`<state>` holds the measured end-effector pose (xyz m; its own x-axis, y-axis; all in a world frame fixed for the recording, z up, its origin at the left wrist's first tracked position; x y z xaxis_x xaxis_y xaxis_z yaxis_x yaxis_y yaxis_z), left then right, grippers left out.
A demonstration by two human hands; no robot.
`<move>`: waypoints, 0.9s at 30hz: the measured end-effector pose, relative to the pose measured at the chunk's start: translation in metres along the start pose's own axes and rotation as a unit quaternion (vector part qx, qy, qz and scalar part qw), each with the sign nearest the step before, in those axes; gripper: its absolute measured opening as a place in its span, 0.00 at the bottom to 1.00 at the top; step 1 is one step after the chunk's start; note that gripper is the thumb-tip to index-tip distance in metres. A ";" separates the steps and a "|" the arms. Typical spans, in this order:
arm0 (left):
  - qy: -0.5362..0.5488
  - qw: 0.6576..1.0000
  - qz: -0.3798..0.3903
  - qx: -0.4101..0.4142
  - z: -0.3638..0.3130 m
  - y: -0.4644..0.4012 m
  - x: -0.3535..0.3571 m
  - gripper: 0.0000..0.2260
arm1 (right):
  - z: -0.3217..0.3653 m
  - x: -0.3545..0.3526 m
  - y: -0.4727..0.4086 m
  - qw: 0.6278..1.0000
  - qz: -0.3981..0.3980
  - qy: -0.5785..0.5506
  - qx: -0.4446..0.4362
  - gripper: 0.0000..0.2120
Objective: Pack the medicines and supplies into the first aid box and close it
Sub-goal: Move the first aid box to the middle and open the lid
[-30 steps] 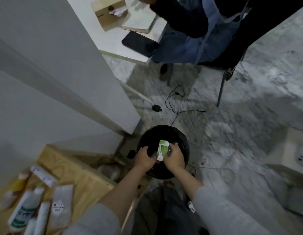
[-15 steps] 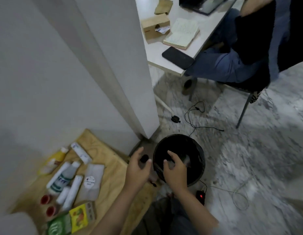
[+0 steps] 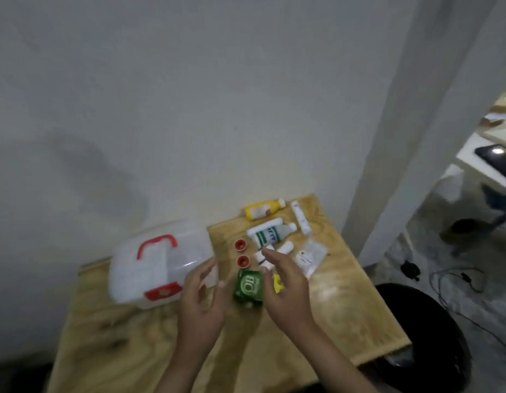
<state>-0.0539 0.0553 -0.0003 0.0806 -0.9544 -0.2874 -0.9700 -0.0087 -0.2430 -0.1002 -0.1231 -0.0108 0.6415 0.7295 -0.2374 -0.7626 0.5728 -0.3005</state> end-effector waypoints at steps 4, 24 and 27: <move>-0.044 0.992 -0.100 0.065 0.033 0.005 -0.083 0.13 | 0.041 0.071 0.020 0.981 0.100 0.015 -0.164 0.15; -0.065 0.970 -0.180 0.152 0.126 -0.026 -0.144 0.26 | 0.030 0.172 0.047 0.842 0.109 0.162 -0.503 0.17; -0.069 0.970 -0.175 0.156 0.129 -0.029 -0.145 0.26 | 0.035 0.173 0.048 0.842 0.088 0.162 -0.508 0.14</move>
<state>-0.0081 0.2322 -0.0711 0.4432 -0.8599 -0.2534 -0.7629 -0.2134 -0.6103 -0.0285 0.0435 -0.0344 0.6403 0.5354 -0.5508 -0.4896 -0.2681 -0.8297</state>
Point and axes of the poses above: each hand's wrist, its own y-axis away from the middle knuckle, its own x-axis out of the palm, z = x × y, the point moved 9 cm from there along -y, towards the middle knuckle, and after that the axes turned 7 degrees about -z, right-handed, at the moved point
